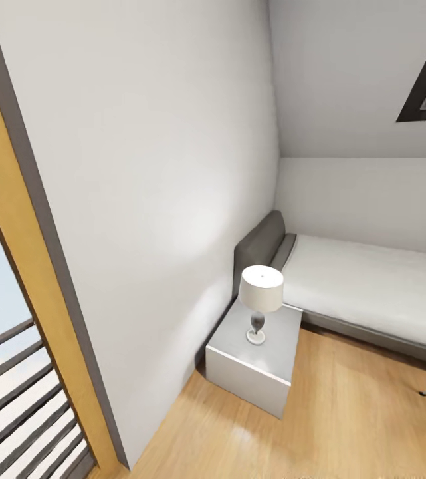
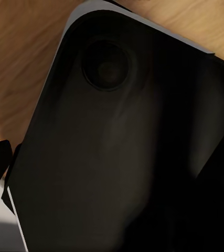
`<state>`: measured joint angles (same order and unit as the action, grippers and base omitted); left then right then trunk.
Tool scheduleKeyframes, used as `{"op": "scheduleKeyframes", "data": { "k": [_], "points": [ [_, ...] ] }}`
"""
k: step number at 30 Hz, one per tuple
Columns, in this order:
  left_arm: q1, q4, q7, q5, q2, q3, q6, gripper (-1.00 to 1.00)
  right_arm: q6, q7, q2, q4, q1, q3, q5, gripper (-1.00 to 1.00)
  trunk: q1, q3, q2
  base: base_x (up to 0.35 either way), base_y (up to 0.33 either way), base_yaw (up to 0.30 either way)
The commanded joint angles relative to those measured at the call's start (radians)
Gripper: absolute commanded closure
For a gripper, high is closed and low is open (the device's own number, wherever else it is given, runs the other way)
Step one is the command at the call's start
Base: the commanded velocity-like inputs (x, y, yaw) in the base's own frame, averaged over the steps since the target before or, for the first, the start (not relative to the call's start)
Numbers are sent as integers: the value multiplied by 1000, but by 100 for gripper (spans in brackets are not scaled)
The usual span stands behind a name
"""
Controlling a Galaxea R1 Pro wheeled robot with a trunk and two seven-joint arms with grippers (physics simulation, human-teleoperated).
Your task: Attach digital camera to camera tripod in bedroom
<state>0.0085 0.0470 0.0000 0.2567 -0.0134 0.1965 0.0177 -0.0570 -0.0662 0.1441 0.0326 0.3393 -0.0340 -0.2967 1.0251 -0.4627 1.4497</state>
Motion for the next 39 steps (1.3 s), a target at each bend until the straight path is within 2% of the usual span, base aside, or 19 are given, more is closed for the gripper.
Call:
{"op": "scheduleKeyframes", "data": {
  "k": [1, 39],
  "points": [
    [1, 2, 0, 4, 0, 4, 1, -100, -2, -3, 0, 1, 1, -3, -4, -100, 0, -1, 0, 0, 0, -223],
    [1, 2, 0, 4, -2, 4, 1, -100, -1, -3, 0, 1, 1, -3, -4, -100, 0, -1, 0, 0, 9, -216]
  ]
}}
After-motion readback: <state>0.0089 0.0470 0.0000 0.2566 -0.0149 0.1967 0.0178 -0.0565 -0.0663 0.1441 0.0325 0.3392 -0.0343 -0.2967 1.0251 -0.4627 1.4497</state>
